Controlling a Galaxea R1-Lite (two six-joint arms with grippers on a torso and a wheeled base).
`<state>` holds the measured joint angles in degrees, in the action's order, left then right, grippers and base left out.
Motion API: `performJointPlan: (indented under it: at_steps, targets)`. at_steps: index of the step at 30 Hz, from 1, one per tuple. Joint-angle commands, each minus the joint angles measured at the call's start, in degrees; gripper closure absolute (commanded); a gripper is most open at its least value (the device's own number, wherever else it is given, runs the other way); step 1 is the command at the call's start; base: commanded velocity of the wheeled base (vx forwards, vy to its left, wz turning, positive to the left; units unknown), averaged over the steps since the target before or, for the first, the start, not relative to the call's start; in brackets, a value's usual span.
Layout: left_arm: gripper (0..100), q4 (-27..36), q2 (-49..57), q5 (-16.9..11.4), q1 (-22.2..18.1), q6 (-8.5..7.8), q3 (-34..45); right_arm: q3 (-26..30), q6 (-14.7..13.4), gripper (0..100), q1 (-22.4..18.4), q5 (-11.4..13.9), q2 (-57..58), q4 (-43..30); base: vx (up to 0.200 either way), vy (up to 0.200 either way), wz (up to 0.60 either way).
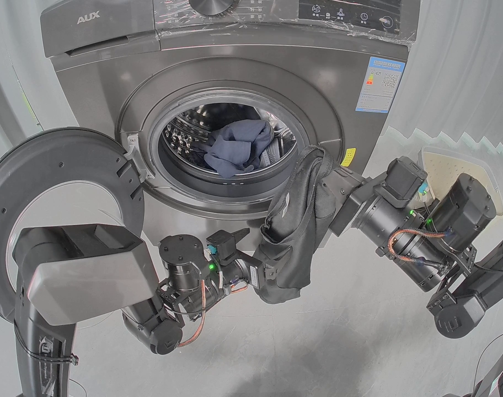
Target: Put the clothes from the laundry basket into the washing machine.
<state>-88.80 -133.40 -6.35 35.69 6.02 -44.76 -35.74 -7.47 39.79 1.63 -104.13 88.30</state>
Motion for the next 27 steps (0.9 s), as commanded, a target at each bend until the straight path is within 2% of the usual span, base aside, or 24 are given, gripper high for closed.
performJointPlan:
  at_steps: [1,10,11,12,21,27]
  targets:
    - [0,-0.1,-0.5,0.0,0.3,-0.05,-1.2,0.1,0.0,100,0.0,0.0,-0.2,0.0,0.000,0.000,0.00]
    - [0,0.0,-1.2,0.3,0.2,-0.31,-3.4,0.2,0.0,100,0.2,0.1,-0.6,0.0,0.000,0.000,0.00]
    - [0,0.0,-1.3,0.3,0.2,-1.36,-3.4,0.2,-0.1,100,0.2,0.1,-0.9,0.0,0.000,0.000,0.00]
    - [100,-0.1,-1.3,0.2,0.3,-1.72,-3.5,0.2,-0.1,100,0.1,0.1,-0.9,0.0,0.000,0.000,0.00]
    - [100,-0.1,-0.3,0.6,0.1,-1.89,-3.1,0.6,-0.3,100,0.0,0.1,-0.9,0.0,0.000,0.000,0.00]
    - [100,-0.1,8.3,0.6,-2.2,-1.80,0.4,0.6,-0.3,100,-0.8,-0.1,-0.9,0.0,0.000,0.000,0.00]
